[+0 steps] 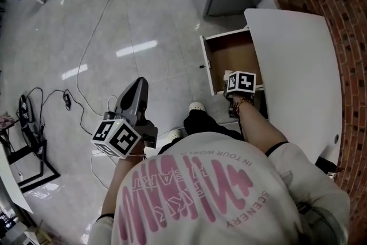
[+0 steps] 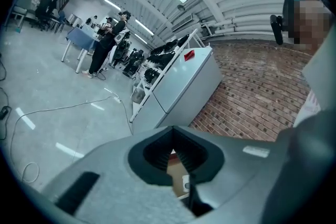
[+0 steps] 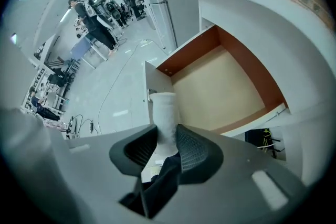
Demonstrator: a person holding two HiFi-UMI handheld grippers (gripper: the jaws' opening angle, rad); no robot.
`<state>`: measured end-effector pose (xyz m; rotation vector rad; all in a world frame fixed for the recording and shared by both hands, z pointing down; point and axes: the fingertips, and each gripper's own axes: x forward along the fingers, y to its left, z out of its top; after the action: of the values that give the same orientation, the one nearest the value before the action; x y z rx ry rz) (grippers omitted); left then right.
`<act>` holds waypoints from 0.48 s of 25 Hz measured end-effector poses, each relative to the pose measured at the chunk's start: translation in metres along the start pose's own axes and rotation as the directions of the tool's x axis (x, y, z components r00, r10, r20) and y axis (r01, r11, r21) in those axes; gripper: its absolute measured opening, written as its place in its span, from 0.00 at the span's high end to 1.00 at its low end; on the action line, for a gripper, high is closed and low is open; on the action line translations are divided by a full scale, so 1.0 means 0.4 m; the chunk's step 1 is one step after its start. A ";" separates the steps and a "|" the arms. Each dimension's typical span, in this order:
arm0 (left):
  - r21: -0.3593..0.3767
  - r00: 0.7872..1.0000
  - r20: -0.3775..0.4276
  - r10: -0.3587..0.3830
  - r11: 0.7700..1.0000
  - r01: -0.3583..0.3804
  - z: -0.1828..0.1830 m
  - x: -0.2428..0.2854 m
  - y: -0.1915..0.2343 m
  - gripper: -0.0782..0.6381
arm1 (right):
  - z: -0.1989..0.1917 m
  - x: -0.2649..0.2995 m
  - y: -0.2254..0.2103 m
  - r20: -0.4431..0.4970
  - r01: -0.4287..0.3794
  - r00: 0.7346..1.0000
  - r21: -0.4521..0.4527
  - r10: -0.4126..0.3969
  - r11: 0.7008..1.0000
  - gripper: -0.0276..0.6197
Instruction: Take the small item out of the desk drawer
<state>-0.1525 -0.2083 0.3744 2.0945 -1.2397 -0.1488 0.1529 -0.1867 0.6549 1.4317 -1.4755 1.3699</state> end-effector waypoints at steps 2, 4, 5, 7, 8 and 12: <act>0.018 0.999 0.024 -0.022 1.000 0.022 0.028 -0.012 -0.012 0.88 | 0.011 -0.026 0.025 0.031 -0.012 0.999 0.004 0.011 1.000 0.76; 0.028 0.998 0.042 -0.038 0.999 0.037 0.048 -0.033 -0.025 0.88 | 0.005 -0.057 0.052 0.054 -0.024 0.998 0.001 0.024 1.000 0.76; 0.030 0.998 0.049 -0.045 0.999 0.044 0.056 -0.047 -0.033 0.89 | -0.004 -0.073 0.064 0.062 -0.030 0.998 -0.003 0.030 1.000 0.76; 0.034 0.996 0.063 -0.061 0.998 0.059 0.069 -0.071 -0.052 0.89 | -0.021 -0.105 0.084 0.080 -0.039 0.996 -0.014 0.040 0.999 0.76; 0.038 0.995 0.068 -0.072 0.997 0.069 0.076 -0.081 -0.062 0.89 | -0.026 -0.120 0.094 0.091 -0.043 0.995 -0.020 0.045 0.999 0.76; 0.063 0.990 0.087 -0.106 0.993 0.101 0.103 -0.119 -0.097 0.88 | -0.036 -0.175 0.131 0.144 -0.074 0.987 -0.012 0.075 0.997 0.76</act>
<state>-0.1672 -0.1783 0.3084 2.2259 -1.2013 -0.2594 0.1124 -0.1617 0.5799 1.5121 -1.6391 1.3280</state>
